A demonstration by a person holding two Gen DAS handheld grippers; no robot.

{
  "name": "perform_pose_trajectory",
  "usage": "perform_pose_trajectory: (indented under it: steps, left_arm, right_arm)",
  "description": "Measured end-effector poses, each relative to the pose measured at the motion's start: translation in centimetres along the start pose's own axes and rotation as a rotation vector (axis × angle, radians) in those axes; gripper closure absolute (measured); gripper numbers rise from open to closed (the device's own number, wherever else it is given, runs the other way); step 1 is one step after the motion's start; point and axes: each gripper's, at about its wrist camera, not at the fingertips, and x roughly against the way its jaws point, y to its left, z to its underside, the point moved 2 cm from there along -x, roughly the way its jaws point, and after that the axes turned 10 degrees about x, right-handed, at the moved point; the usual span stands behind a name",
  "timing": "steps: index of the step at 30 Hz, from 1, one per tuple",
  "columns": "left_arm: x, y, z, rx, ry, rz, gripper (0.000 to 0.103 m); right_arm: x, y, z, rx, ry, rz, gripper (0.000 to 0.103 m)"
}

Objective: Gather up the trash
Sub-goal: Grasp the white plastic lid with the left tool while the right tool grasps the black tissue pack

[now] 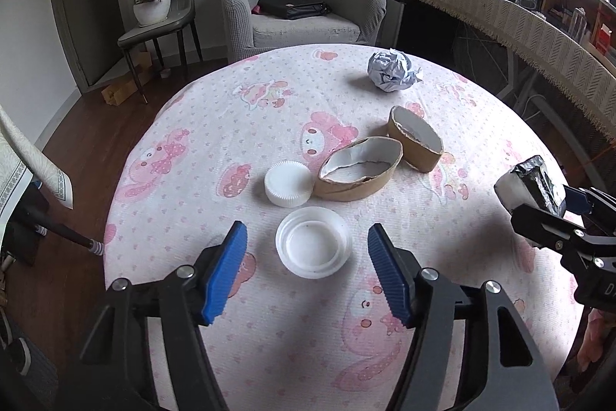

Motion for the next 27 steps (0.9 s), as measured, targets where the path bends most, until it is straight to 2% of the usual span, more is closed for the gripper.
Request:
perform_pose_trajectory:
  steps: [2,9,11,25,27]
  left_arm:
    - [-0.2,-0.1,0.0,-0.004,0.003,-0.013,0.042]
    - [-0.6,0.2,0.0,0.000,-0.001,-0.026,0.051]
    - [-0.5,0.3,0.0,-0.004,-0.001,-0.021,0.061]
    - [2.2,3.3,-0.3,0.034,-0.031,0.025,0.061]
    - [2.6,4.1,-0.3,0.053,-0.026,0.050,0.061]
  right_arm:
    - [-0.2,0.0,0.0,-0.006,0.001,-0.008,0.031]
    - [-0.4,0.1,-0.1,-0.014,-0.002,-0.023,0.031]
    - [-0.3,0.2,-0.3,-0.018,-0.009,-0.035,0.031]
    - [-0.6,3.7,-2.2,0.010,-0.033,-0.090,0.031]
    - [-0.6,4.6,-2.7,0.019,-0.038,-0.097,0.031]
